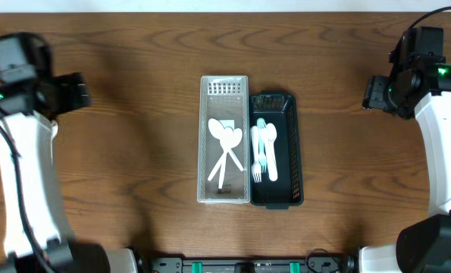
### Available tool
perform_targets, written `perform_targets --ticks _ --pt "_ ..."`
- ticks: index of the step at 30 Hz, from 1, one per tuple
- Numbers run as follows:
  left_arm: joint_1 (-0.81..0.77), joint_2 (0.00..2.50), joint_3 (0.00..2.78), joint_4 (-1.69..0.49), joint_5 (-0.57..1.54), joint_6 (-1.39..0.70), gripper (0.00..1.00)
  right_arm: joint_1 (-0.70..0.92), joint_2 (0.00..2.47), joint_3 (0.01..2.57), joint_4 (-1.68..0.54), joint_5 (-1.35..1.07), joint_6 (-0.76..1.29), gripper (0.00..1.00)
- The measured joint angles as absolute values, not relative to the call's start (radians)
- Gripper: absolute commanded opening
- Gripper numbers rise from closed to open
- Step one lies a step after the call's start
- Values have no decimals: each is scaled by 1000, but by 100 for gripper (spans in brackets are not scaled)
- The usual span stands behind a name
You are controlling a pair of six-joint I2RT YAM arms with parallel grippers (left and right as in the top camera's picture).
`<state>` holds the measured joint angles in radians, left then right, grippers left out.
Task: Pack container
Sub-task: 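Move the left gripper to the last white spoon and grasp it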
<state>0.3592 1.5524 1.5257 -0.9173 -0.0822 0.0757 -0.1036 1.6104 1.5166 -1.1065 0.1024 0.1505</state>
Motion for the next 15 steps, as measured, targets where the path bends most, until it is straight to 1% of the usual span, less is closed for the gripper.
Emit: perform_targets --ticks 5,9,15 --pt "486 1759 1525 -855 -44 99 98 -104 1610 1517 -1107 102 150 69" --pt "525 1897 1523 -821 -27 115 98 -104 1610 1517 -1112 102 150 69" --pt "560 2010 1521 -770 -17 149 98 -104 1610 1517 -1132 102 150 69"
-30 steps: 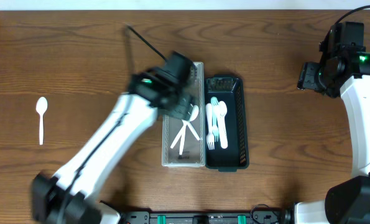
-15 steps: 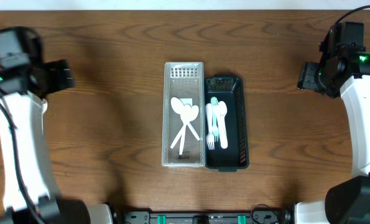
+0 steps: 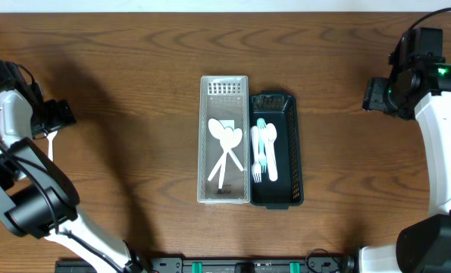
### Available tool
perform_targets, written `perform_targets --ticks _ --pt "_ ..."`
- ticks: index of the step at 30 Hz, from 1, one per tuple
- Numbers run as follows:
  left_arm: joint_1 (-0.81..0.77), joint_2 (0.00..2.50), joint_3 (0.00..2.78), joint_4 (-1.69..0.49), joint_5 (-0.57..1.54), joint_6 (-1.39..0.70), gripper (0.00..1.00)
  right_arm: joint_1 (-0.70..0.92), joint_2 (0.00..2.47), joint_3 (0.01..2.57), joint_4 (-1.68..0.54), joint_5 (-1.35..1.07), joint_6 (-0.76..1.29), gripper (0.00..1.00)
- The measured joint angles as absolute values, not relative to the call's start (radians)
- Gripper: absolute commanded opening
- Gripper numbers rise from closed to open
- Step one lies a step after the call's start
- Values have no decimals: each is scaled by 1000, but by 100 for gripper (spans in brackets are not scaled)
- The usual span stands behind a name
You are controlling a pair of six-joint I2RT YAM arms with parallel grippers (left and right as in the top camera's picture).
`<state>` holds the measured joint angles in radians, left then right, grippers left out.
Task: Pack container
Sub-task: 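Move the left gripper to the last white spoon and grasp it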
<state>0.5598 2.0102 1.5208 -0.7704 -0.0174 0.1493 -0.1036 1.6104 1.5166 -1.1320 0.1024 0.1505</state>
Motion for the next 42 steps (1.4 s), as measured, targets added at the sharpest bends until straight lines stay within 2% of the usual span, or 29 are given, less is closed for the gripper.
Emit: perform_targets --ticks 16,25,27,34,37,39,42 --pt "645 2109 1521 -724 92 296 100 -104 1610 1517 -1143 102 161 69" --pt "646 2143 1521 -720 127 352 92 -104 1610 1517 -1144 102 184 68" --pt "646 2144 1521 -720 125 356 87 -104 1610 1517 -1145 102 186 68" --pt "647 2146 1523 -718 128 364 46 -104 1610 1517 -1155 102 187 68" --pt "647 2146 1524 -725 128 367 39 -104 1610 1517 -1156 102 187 68" --pt "647 2147 1524 -727 128 366 30 -104 1610 1517 -1156 102 187 68" --pt "647 2147 1525 -730 129 367 24 -104 1610 1517 -1156 102 190 68"
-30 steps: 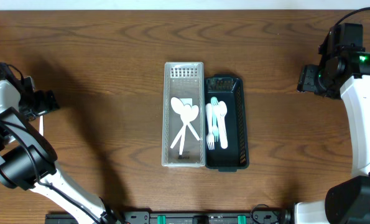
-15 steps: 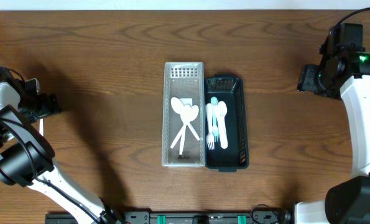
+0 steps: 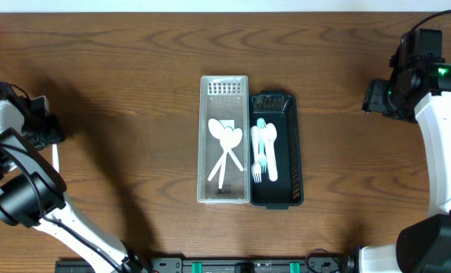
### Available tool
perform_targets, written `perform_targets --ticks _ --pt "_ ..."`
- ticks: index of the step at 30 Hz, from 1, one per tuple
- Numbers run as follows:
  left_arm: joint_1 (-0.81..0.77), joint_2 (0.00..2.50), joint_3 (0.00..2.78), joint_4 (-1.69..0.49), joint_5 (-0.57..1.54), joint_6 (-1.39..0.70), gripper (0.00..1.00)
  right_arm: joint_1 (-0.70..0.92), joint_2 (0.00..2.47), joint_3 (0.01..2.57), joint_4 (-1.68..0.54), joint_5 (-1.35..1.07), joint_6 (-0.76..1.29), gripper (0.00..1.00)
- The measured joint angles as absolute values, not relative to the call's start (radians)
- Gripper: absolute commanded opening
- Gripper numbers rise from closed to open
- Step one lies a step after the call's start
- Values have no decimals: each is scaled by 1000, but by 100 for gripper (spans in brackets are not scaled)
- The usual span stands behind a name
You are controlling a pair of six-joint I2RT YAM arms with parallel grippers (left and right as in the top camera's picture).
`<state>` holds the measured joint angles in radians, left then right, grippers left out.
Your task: Pack container
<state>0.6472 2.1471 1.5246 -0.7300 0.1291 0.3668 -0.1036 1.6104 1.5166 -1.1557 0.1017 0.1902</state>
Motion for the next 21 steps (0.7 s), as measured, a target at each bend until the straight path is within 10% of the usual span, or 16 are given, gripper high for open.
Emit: perform_targets --ticks 5,21 --pt "647 2147 1525 -734 129 366 6 -104 1610 1517 -1156 102 194 68" --pt "617 2106 1521 -816 132 303 6 -104 1610 1517 -1145 102 194 69"
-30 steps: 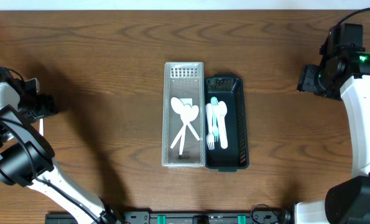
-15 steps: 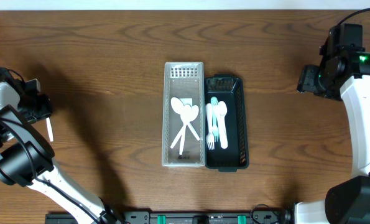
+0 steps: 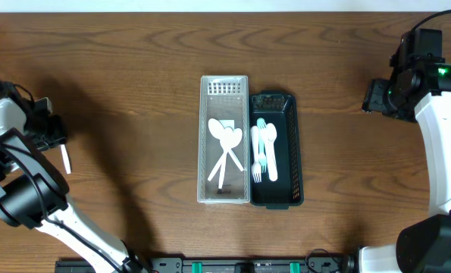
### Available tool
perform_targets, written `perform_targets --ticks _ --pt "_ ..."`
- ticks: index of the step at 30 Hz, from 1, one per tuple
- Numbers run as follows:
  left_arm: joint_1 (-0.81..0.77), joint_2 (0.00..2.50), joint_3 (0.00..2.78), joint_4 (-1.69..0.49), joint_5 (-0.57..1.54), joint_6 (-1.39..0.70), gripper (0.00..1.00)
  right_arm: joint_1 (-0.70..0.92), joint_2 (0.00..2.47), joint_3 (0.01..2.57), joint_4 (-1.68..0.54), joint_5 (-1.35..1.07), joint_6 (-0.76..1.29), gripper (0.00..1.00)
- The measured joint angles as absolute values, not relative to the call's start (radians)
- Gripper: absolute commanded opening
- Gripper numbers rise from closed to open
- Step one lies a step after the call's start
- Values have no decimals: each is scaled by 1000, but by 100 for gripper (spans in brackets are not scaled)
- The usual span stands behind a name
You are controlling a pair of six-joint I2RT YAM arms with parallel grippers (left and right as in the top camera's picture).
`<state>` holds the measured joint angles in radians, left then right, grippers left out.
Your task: Pack container
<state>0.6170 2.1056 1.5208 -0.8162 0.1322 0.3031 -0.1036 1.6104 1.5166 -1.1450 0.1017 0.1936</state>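
Note:
A clear plastic tray (image 3: 224,95) stands mid-table with two white spoons (image 3: 225,148) lying in it. Touching its right side is a dark container (image 3: 292,152) that holds pale blue and white cutlery (image 3: 264,152). My left gripper (image 3: 52,133) is at the far left edge of the table. The handle of a white utensil (image 3: 64,160) sticks out from it toward the front, slightly tilted, and the gripper looks shut on its other end. My right gripper (image 3: 375,95) hovers at the far right, away from both containers, and its jaws are not visible from above.
The brown wooden table (image 3: 134,68) spreads around the two containers. My left arm's white links fill the front left corner, and my right arm's links run down the right edge.
My left gripper has shifted slightly right and toward the front. The white utensil handle under it now tilts and reaches further right. The right arm and both containers are unchanged.
My left gripper first stood at the left of the table with no utensil showing. Then it was nearer the left edge with a white handle below it. It stayed at that edge with the utensil, now turned a little. The right arm never moved.

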Motion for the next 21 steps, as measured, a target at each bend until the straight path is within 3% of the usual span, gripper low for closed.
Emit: perform_targets --ticks 6,13,21 --pt "444 1836 1514 -870 132 253 6 -104 1610 1517 -1112 102 194 69" --pt "53 1518 1522 -946 139 133 6 -104 1610 1517 -1091 102 194 69" --pt "-384 1509 1521 -934 153 -53 6 -104 1610 1517 -1088 102 193 70"
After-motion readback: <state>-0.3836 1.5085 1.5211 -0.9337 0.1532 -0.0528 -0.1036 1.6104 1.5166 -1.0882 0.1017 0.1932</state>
